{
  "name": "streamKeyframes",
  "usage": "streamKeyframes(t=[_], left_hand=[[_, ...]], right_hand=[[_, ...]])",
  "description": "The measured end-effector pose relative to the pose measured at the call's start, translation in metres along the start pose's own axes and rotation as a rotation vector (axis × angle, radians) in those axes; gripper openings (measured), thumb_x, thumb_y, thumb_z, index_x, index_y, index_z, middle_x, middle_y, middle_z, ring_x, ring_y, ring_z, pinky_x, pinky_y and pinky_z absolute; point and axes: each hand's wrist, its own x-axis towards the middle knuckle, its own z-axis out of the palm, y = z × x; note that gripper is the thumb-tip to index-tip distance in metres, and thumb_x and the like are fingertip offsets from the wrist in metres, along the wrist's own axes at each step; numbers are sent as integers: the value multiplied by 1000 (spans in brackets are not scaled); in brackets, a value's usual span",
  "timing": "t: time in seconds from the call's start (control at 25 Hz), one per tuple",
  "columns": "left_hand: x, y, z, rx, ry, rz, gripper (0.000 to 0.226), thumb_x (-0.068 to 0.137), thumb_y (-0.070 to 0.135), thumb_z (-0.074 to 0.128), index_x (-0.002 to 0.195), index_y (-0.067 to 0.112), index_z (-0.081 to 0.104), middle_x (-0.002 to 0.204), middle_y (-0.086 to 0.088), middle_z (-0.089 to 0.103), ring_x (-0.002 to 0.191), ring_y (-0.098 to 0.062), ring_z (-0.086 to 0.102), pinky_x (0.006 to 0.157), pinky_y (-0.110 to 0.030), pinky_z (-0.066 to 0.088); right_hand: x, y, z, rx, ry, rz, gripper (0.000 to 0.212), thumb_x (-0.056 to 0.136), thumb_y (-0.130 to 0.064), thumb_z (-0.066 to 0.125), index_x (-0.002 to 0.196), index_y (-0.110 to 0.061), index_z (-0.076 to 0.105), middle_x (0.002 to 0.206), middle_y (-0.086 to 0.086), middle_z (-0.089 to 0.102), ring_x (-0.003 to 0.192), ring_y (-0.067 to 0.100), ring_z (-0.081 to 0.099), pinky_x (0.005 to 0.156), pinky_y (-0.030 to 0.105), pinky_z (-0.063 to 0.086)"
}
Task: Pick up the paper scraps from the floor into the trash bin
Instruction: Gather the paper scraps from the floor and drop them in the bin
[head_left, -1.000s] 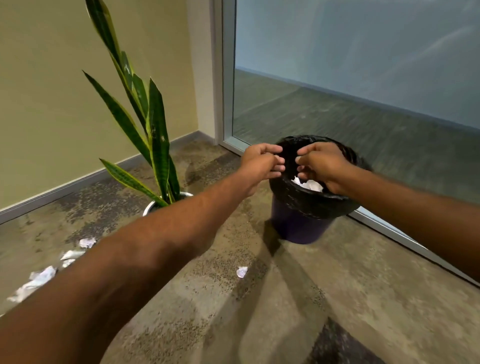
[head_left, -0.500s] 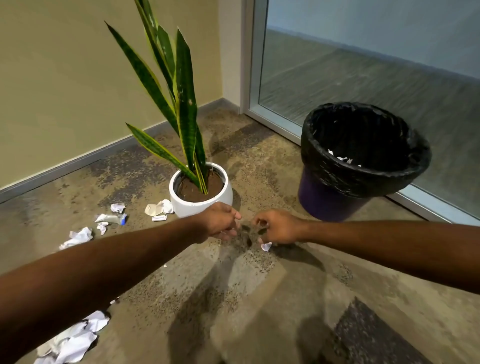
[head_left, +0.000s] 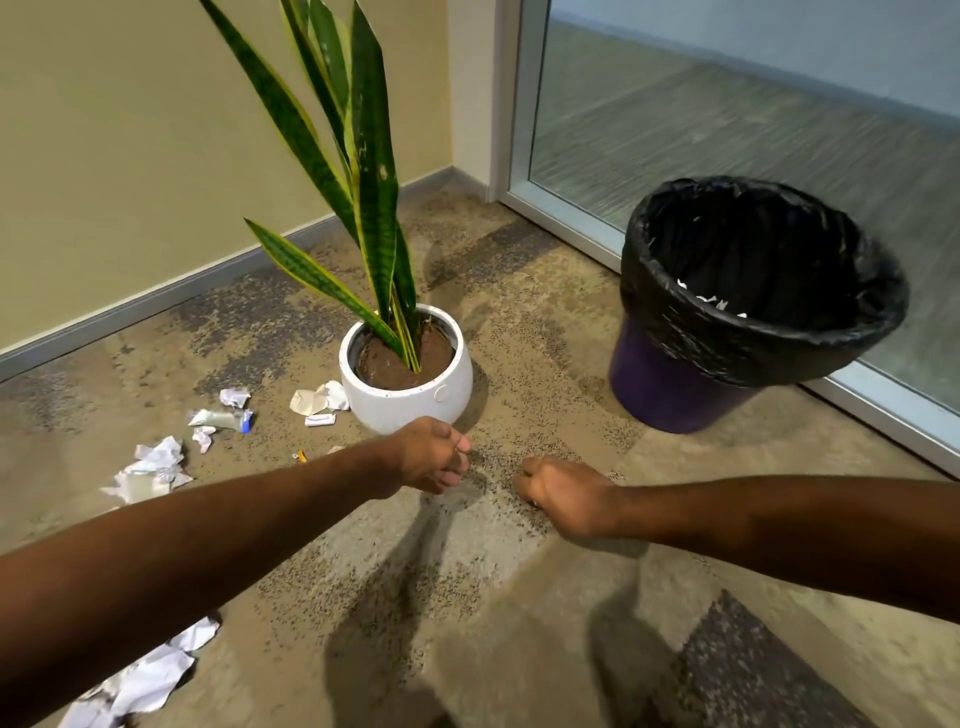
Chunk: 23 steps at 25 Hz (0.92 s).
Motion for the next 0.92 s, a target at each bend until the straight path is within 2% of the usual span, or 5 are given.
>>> streamKeyframes(t=[0.2, 0.4, 0.56, 0.76, 0.92], left_hand=[[-7, 16, 5, 85, 35, -3, 28, 99, -5, 61, 126, 4, 60, 104, -16, 70, 70, -18, 65, 55, -22, 57], [-13, 18, -4, 146, 66, 52, 27, 98, -1, 60, 121, 11, 66, 118, -17, 77, 100, -29, 77, 96, -45, 62], [-23, 20, -9, 104, 83, 98, 26, 97, 0, 62, 121, 8, 66, 114, -18, 78, 96, -27, 78, 94, -46, 64], [-44, 28, -10, 8, 133, 204, 23, 101, 3, 63, 123, 6, 66, 104, -15, 79, 90, -24, 75, 75, -33, 66], [-62, 38, -21, -49, 151, 250, 23, 102, 3, 63, 123, 8, 67, 110, -18, 79, 91, -24, 76, 94, -46, 62]], right_hand=[[5, 10, -47, 174, 160, 19, 26, 93, 2, 66, 103, -22, 69, 103, -4, 59, 88, 14, 61, 68, 24, 51], [2, 34, -150, 292, 538, 134, 15, 94, -5, 73, 104, -16, 73, 105, -1, 66, 95, 12, 60, 80, 22, 51], [-20, 69, -221, 342, 843, 316, 19, 87, -7, 74, 103, -15, 78, 104, 4, 73, 94, 14, 62, 85, 30, 50], [-62, 102, -246, 450, 893, 600, 28, 83, -7, 75, 105, -23, 81, 102, 1, 76, 92, 17, 68, 88, 33, 58], [-75, 114, -256, 565, 909, 763, 39, 81, -3, 76, 106, -33, 81, 109, -1, 79, 97, 18, 74, 91, 40, 64]])
